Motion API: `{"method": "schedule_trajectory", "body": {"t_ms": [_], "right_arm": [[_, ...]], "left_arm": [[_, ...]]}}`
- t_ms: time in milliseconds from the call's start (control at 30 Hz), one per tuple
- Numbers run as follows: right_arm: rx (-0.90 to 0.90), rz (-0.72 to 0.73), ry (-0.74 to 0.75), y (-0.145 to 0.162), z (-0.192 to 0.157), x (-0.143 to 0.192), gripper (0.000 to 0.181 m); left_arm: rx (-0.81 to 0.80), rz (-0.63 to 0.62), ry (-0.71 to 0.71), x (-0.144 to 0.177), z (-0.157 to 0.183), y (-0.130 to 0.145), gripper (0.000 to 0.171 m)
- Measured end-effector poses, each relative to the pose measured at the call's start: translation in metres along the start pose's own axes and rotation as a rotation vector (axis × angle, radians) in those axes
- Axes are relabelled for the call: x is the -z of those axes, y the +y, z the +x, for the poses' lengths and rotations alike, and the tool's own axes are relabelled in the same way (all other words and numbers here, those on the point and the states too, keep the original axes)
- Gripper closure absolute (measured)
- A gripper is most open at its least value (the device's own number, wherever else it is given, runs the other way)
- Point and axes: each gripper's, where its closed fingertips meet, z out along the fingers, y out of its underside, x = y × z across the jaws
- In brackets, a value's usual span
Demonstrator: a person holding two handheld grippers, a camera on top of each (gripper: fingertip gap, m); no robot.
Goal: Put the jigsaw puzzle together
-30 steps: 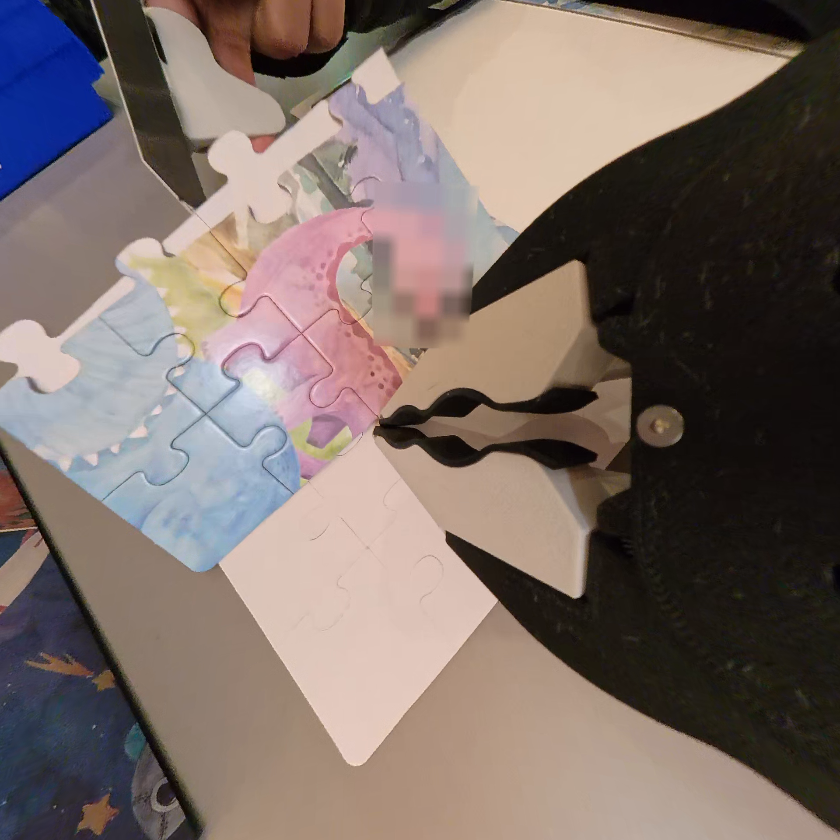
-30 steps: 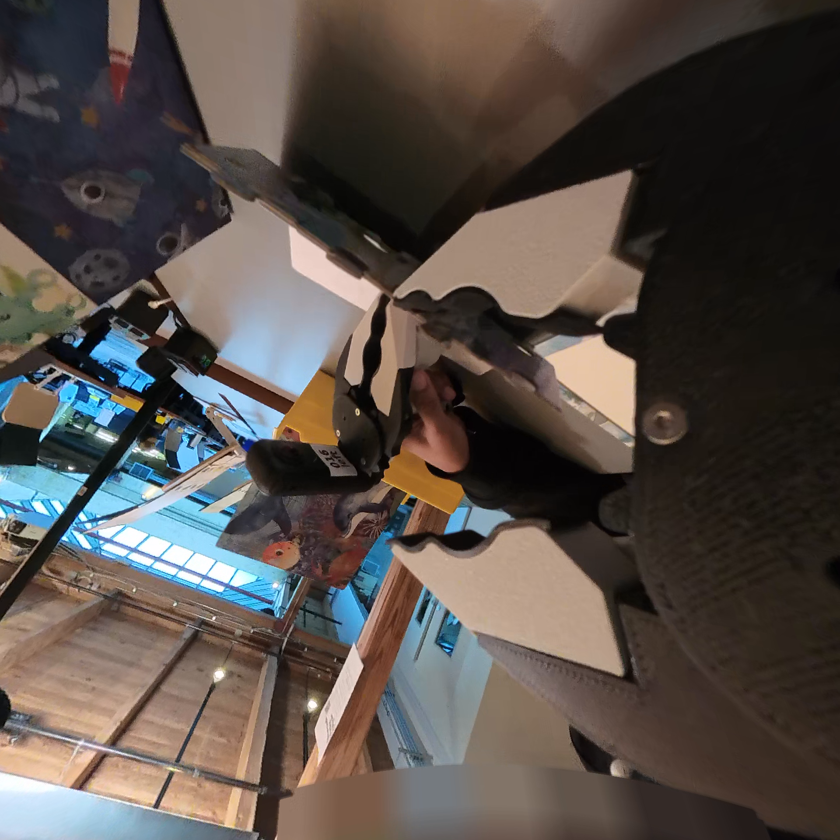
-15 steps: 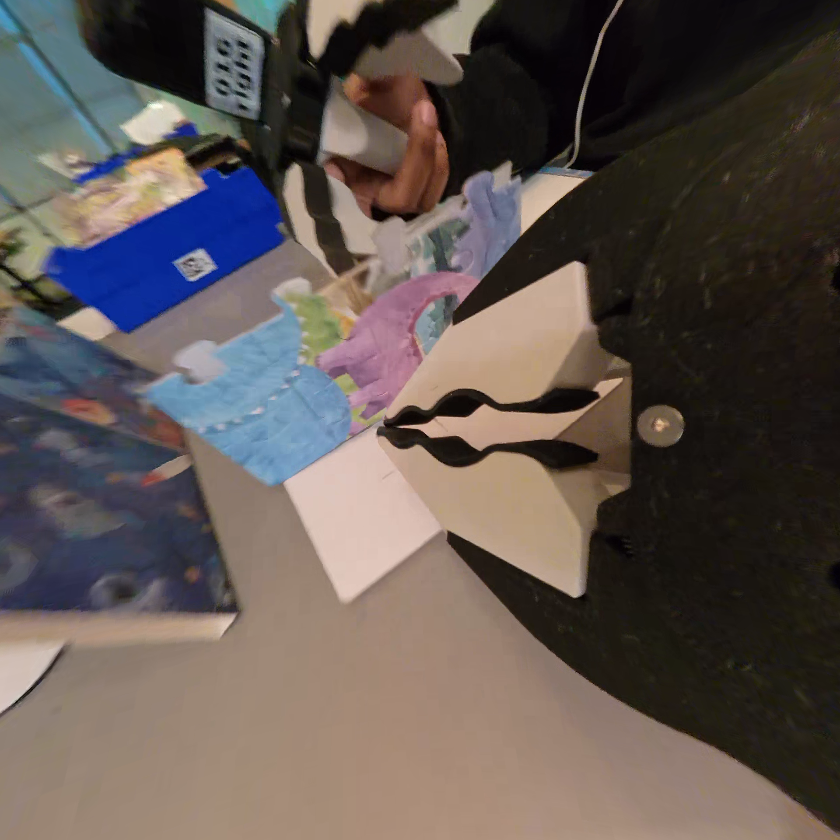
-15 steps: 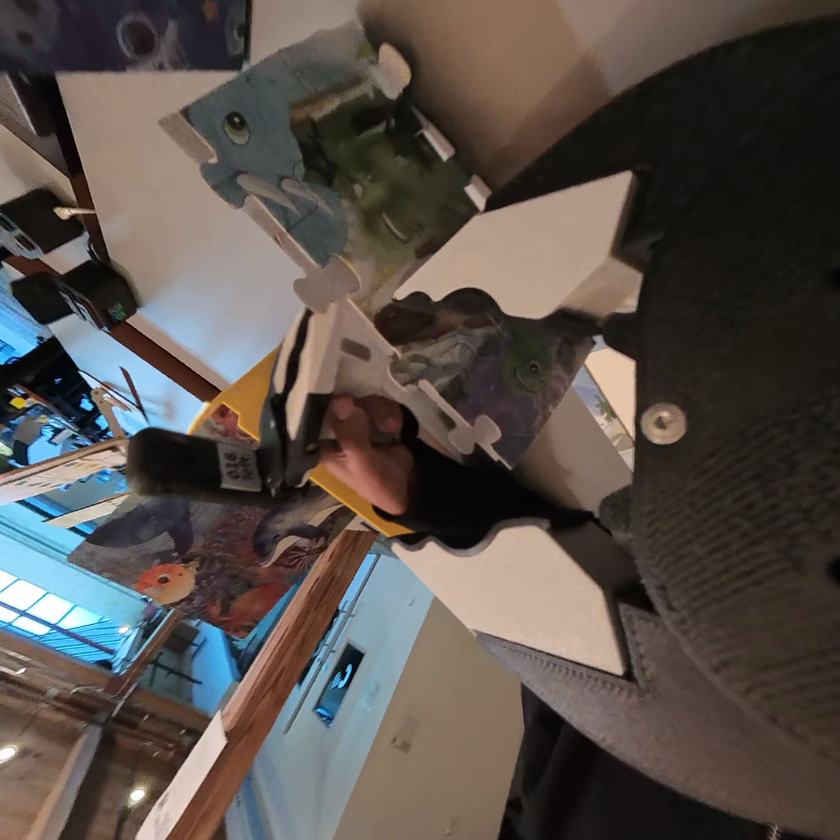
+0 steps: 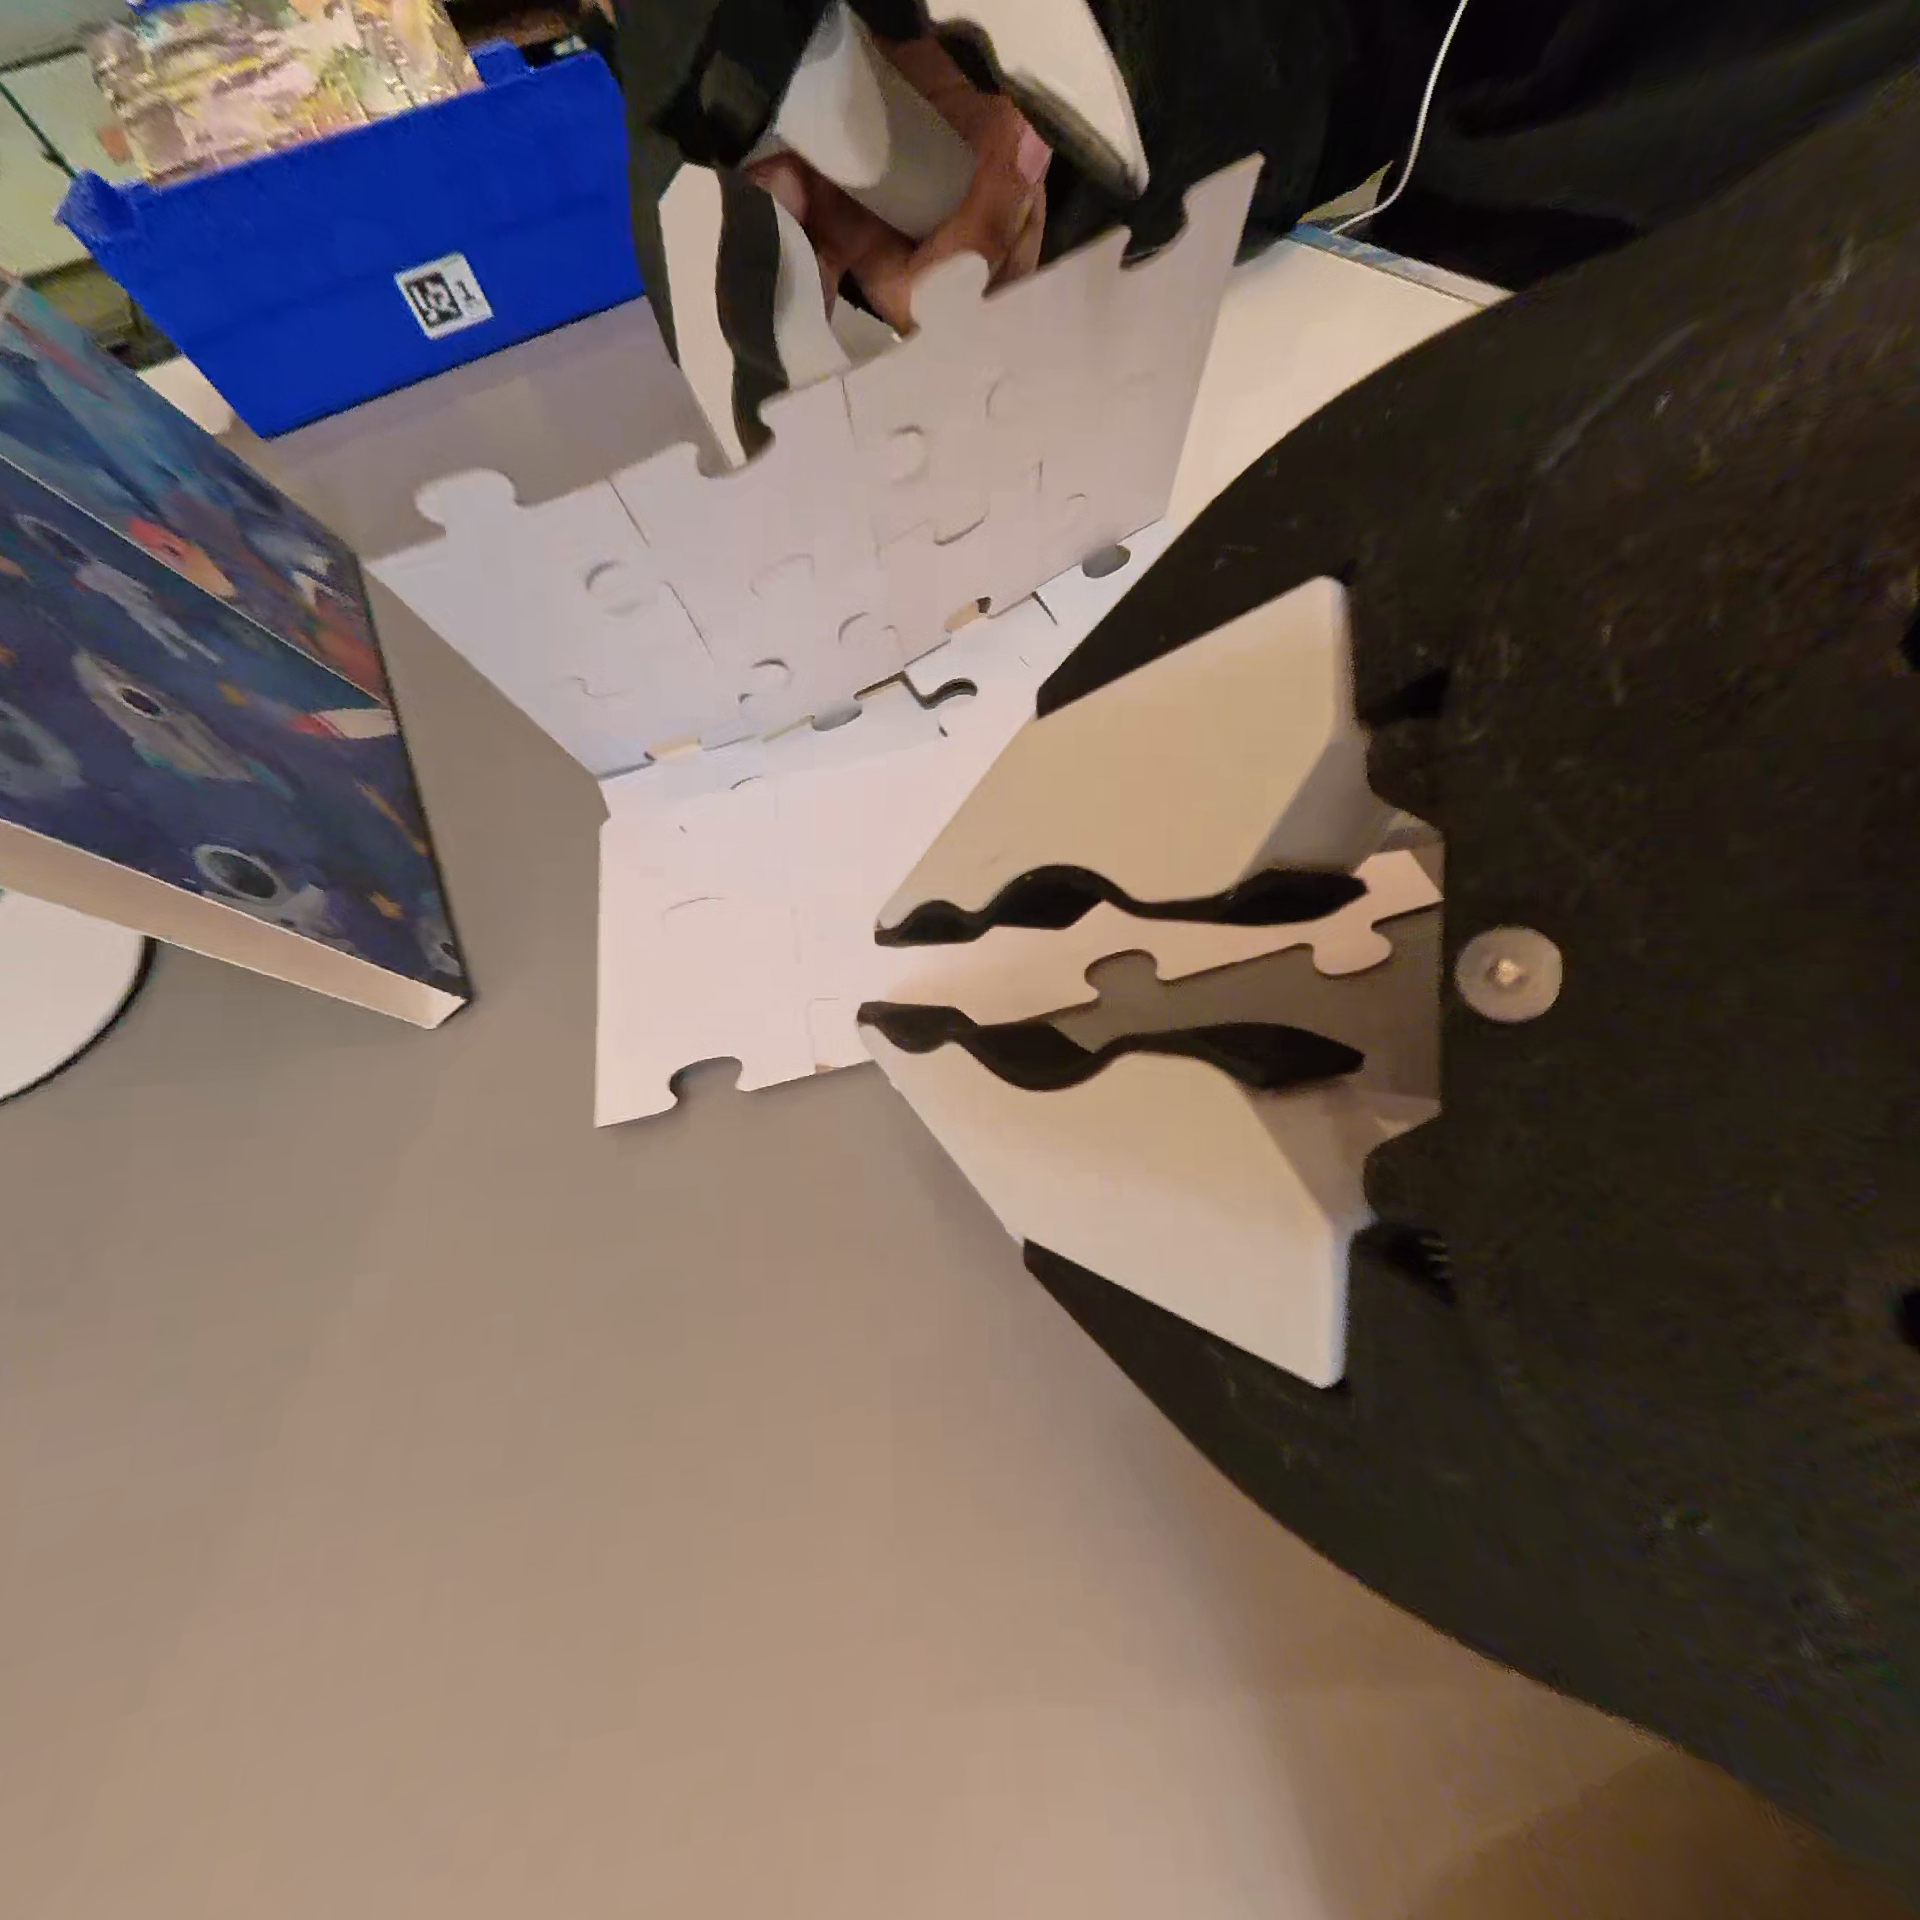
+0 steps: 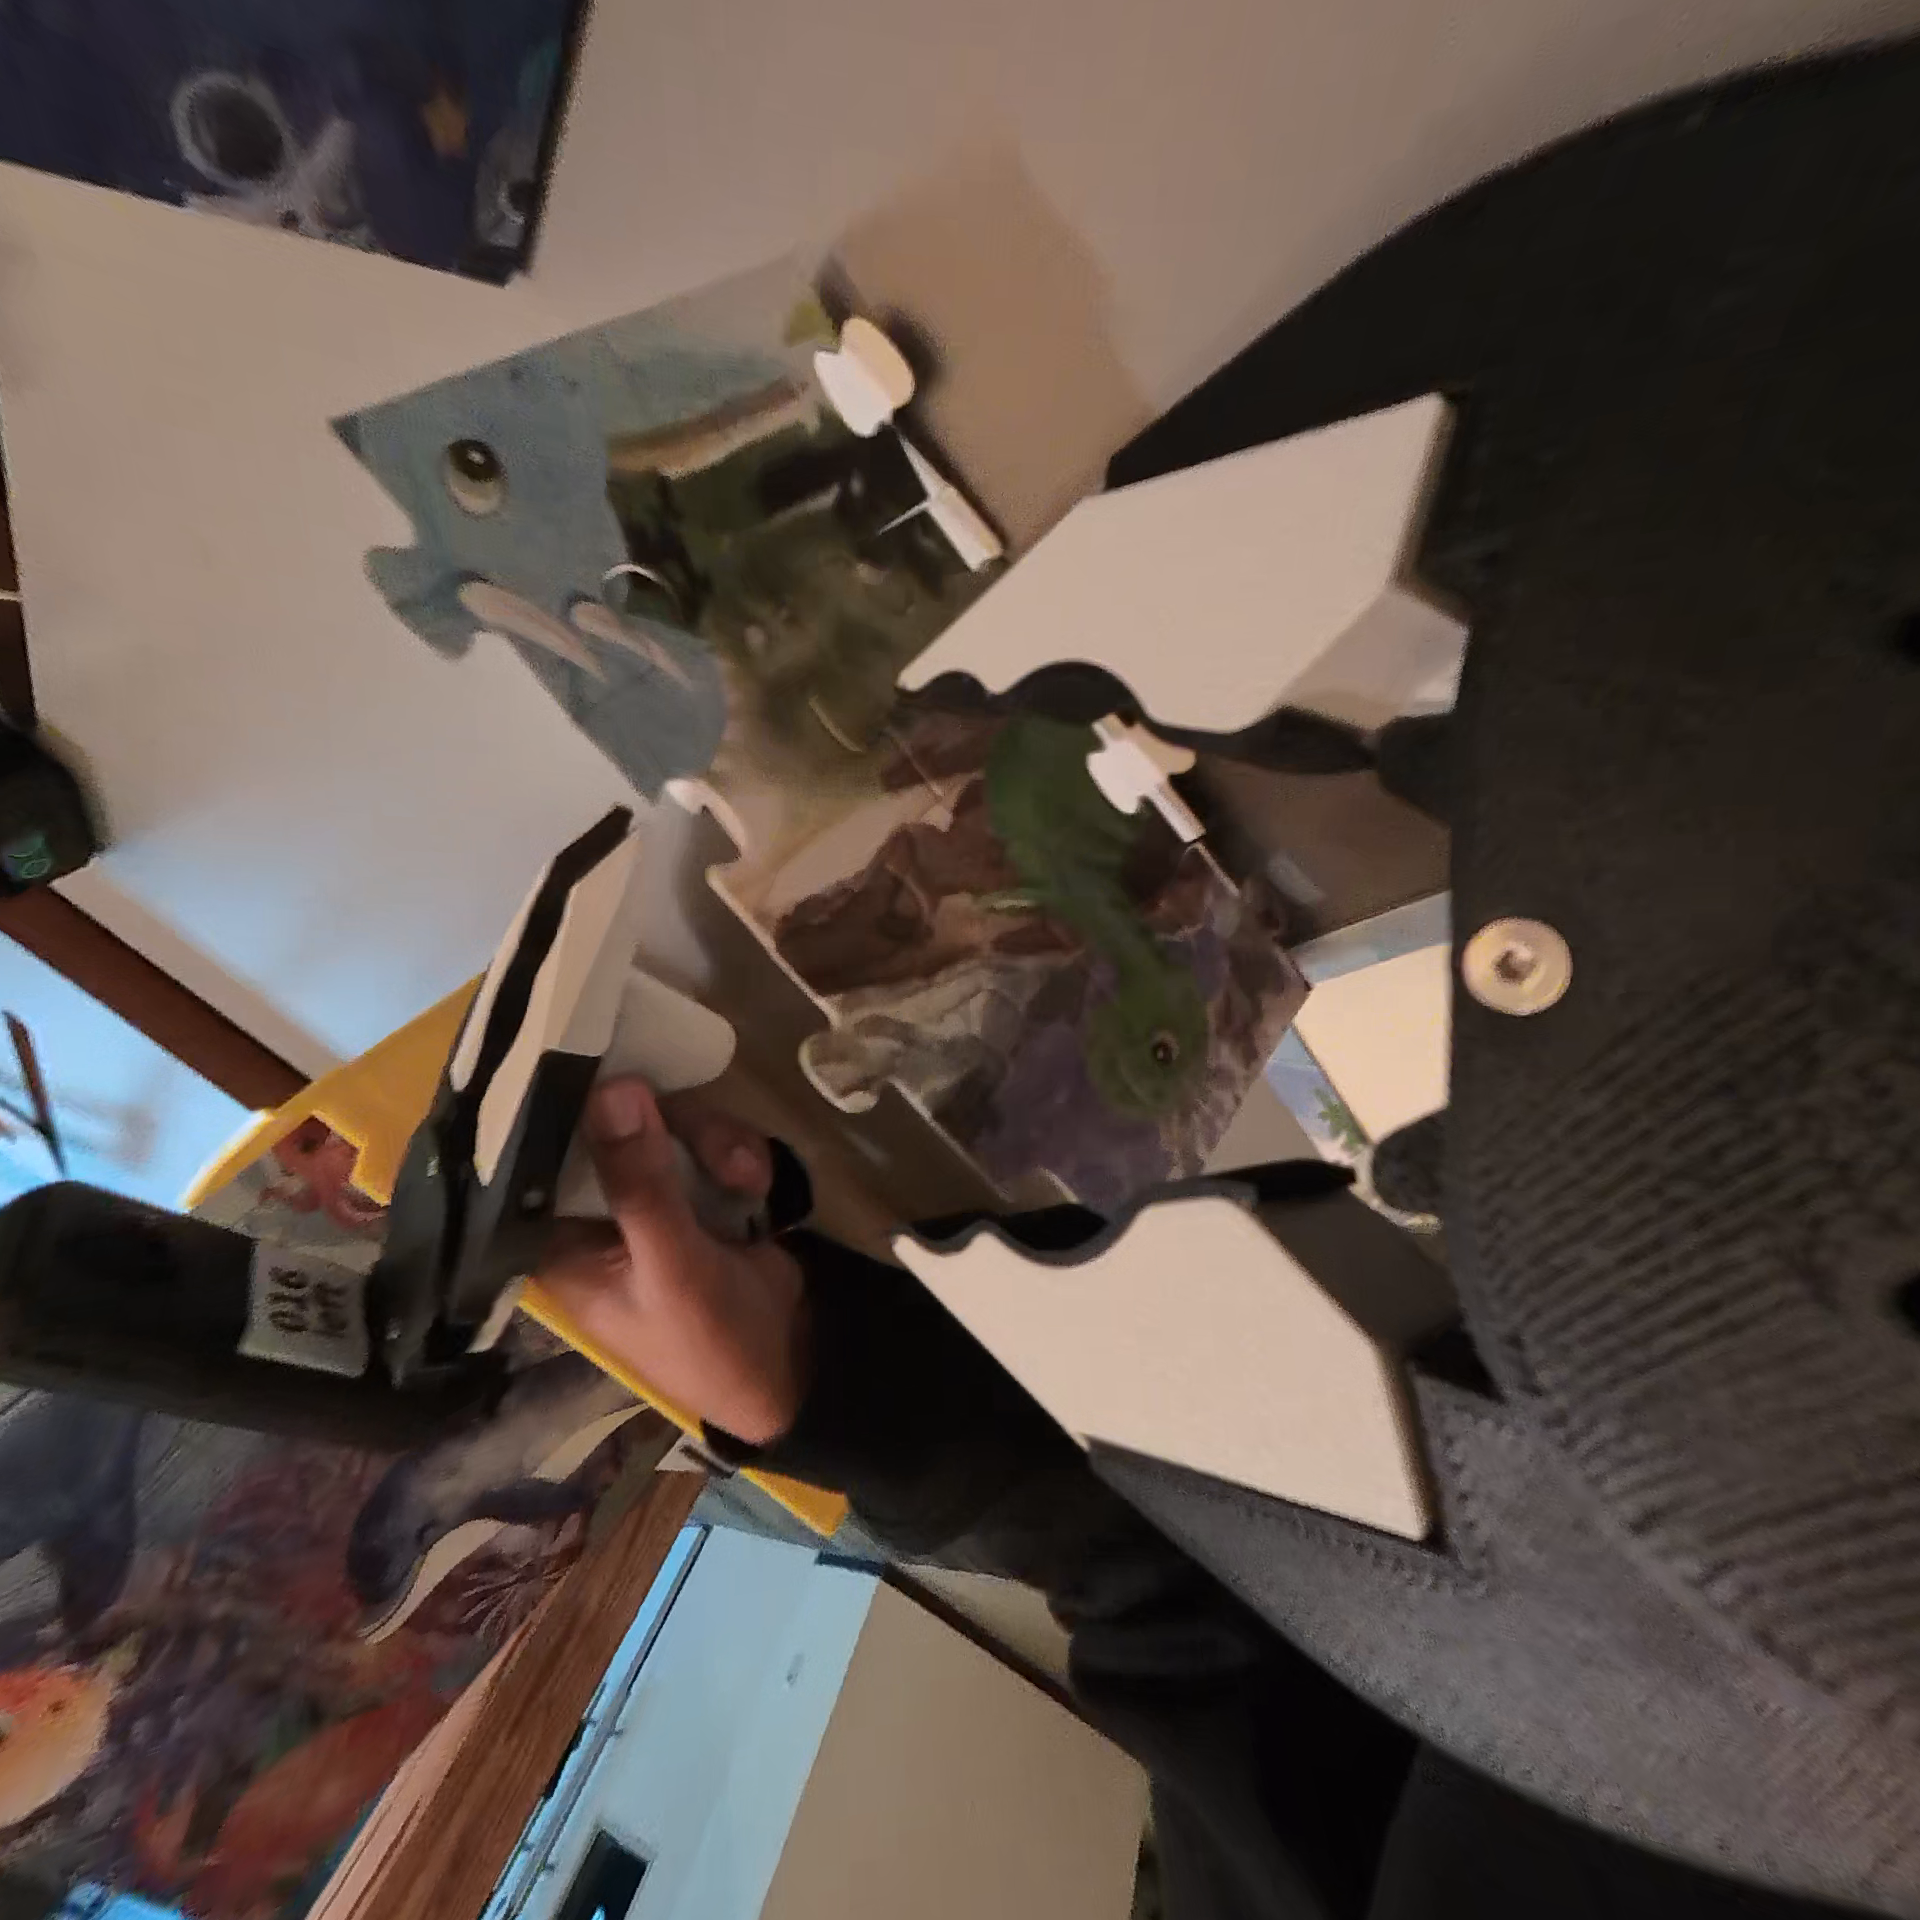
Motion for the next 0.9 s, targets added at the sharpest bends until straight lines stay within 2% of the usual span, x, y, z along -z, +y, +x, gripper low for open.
{"method": "schedule_trajectory", "body": {"t_ms": [167, 267, 400, 567, 767, 833, 900], "right_arm": [[0.054, -0.042, -0.016, 0.019, -0.011, -0.009, 0.085], [0.176, -0.102, 0.049, 0.029, -0.010, -0.021, 0.086], [0.373, -0.279, 0.206, 0.059, 0.007, -0.038, 0.091], [0.489, -0.329, 0.348, 0.062, 0.023, -0.033, 0.092], [0.390, -0.230, 0.424, 0.052, 0.044, 0.001, 0.093], [0.302, -0.179, 0.402, 0.050, 0.048, 0.009, 0.094], [0.193, -0.129, 0.331, 0.050, 0.045, 0.010, 0.094]], "left_arm": [[-0.014, -0.045, -0.003, -0.006, 0.002, 0.007, 0.162], [-0.022, -0.054, 0.010, -0.010, 0.005, 0.009, 0.163], [-0.025, -0.005, -0.002, -0.007, 0.002, 0.001, 0.166], [-0.022, 0.026, 0.003, -0.003, 0.003, -0.004, 0.164], [-0.027, -0.056, -0.093, 0.000, -0.008, 0.008, 0.152], [-0.006, -0.121, -0.127, 0.001, -0.012, 0.019, 0.142], [0.014, -0.150, -0.133, 0.002, -0.013, 0.025, 0.140]]}}
